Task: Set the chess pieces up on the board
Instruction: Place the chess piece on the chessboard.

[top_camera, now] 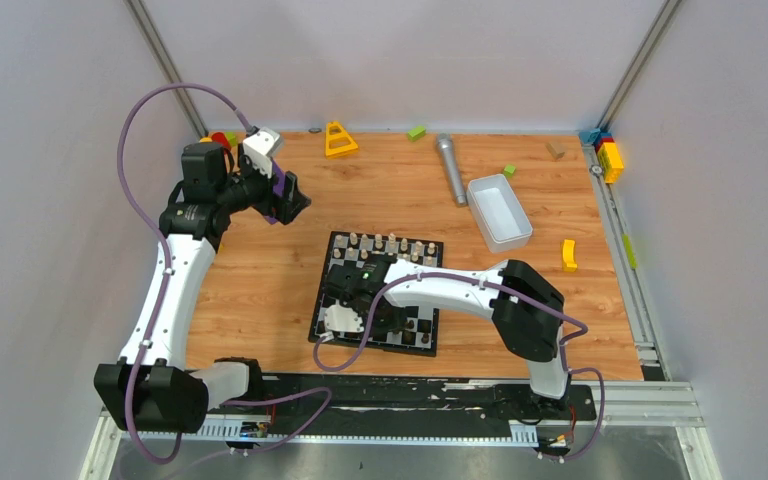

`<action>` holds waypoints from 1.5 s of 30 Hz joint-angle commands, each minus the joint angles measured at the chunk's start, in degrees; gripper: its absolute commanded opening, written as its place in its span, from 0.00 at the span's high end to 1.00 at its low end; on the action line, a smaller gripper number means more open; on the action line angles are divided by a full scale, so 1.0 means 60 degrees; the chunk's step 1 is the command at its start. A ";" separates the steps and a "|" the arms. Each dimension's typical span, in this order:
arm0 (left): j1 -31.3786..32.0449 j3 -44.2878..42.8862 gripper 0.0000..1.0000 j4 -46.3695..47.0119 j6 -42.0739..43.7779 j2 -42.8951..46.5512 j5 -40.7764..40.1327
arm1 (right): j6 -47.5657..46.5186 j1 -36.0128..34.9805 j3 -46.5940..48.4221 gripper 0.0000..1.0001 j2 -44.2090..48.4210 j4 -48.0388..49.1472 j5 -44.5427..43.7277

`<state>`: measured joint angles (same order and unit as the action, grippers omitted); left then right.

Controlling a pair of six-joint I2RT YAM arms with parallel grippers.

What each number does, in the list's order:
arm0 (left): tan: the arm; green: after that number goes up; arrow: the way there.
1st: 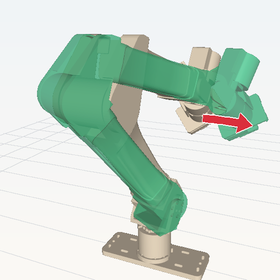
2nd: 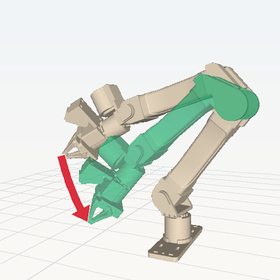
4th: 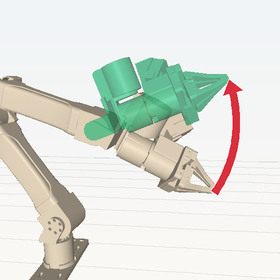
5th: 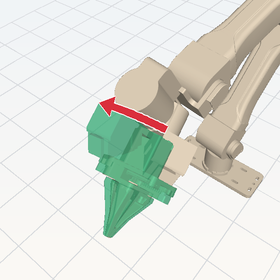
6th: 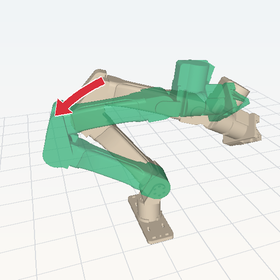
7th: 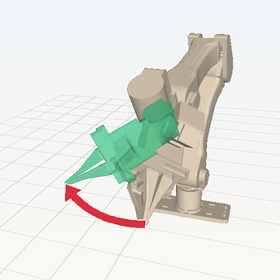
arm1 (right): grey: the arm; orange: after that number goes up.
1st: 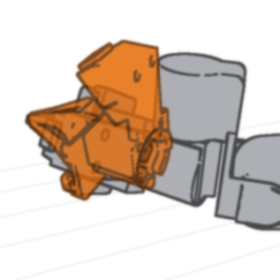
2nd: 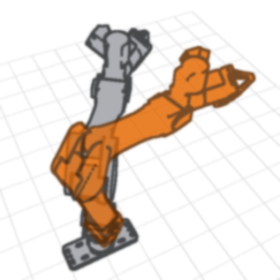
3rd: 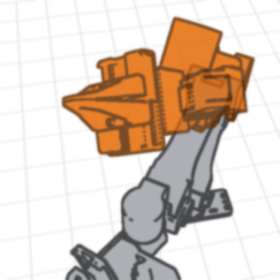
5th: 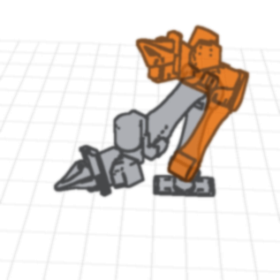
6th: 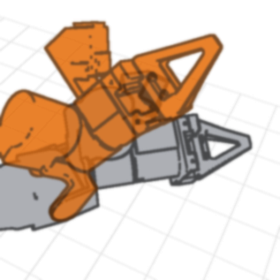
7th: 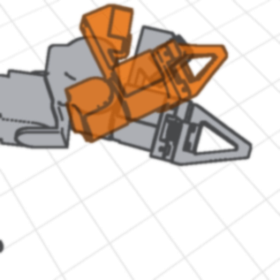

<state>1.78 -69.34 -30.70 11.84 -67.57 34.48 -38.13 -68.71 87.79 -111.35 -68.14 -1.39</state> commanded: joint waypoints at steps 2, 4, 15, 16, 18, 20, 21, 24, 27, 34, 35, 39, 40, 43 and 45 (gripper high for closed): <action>-0.0088 0.0082 0.00 0.0400 -0.0166 0.0327 0.0248 | -0.0116 -0.0117 0.0449 0.98 -0.0060 -0.0069 -0.0197; -0.0091 0.0097 0.00 0.0412 -0.0159 0.0344 0.0243 | -0.0106 -0.0142 0.0456 0.98 -0.0098 -0.0080 -0.0161; -0.0119 0.0345 0.00 0.0599 -0.0181 0.0550 0.0221 | -0.0120 -0.0308 0.0398 0.97 -0.0209 -0.0107 -0.0047; -0.0120 0.0360 0.00 0.0603 -0.0183 0.0552 0.0218 | -0.0120 -0.0322 0.0398 0.97 -0.0218 -0.0125 -0.0049; -0.0121 0.0372 0.00 0.0612 -0.0182 0.0565 0.0216 | -0.0134 -0.0340 0.0409 0.96 -0.0252 -0.0127 -0.0047; -0.0128 0.0399 0.00 0.0638 -0.0185 0.0568 0.0232 | -0.0145 -0.0355 0.0402 0.96 -0.0313 -0.0120 -0.0081; -0.0134 0.0400 0.00 0.0644 -0.0185 0.0568 0.0234 | -0.0149 -0.0354 0.0398 0.96 -0.0335 -0.0127 -0.0108; -0.0136 0.0409 0.00 0.0648 -0.0174 0.0579 0.0234 | -0.0149 -0.0359 0.0378 0.94 -0.0404 -0.0128 -0.0192; -0.0136 0.0423 0.00 0.0670 -0.0178 0.0605 0.0241 | -0.0149 -0.0370 0.0409 0.89 -0.0421 -0.0119 -0.0204; -0.0158 0.0486 0.00 0.0703 -0.0185 0.0652 0.0234 | -0.0095 -0.0387 0.0563 0.71 -0.0436 -0.0108 -0.0197; -0.0161 0.0494 0.00 0.0703 -0.0185 0.0654 0.0239 | -0.0080 -0.0385 0.0583 0.69 -0.0433 -0.0111 -0.0198; -0.0165 0.0507 0.00 0.0718 -0.0185 0.0673 0.0224 | 0.0013 -0.0387 0.0691 0.61 -0.0324 -0.0086 -0.0189; -0.0165 0.0509 0.00 0.0720 -0.0185 0.0671 0.0225 | 0.0043 -0.0385 0.0735 0.60 -0.0269 -0.0084 -0.0125; -0.0172 0.0537 0.00 0.0743 -0.0175 0.0676 0.0229 | 0.0144 -0.0357 0.0899 0.57 0.0021 -0.0045 0.0239; -0.0179 0.0537 0.00 0.0750 -0.0184 0.0669 0.0235 | 0.0239 -0.0251 0.0964 0.57 0.0302 0.0010 0.0583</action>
<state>1.34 -66.65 -28.12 11.77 -65.12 34.89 -38.35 -70.48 90.78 -113.27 -68.53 -0.99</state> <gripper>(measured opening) 0.998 0.427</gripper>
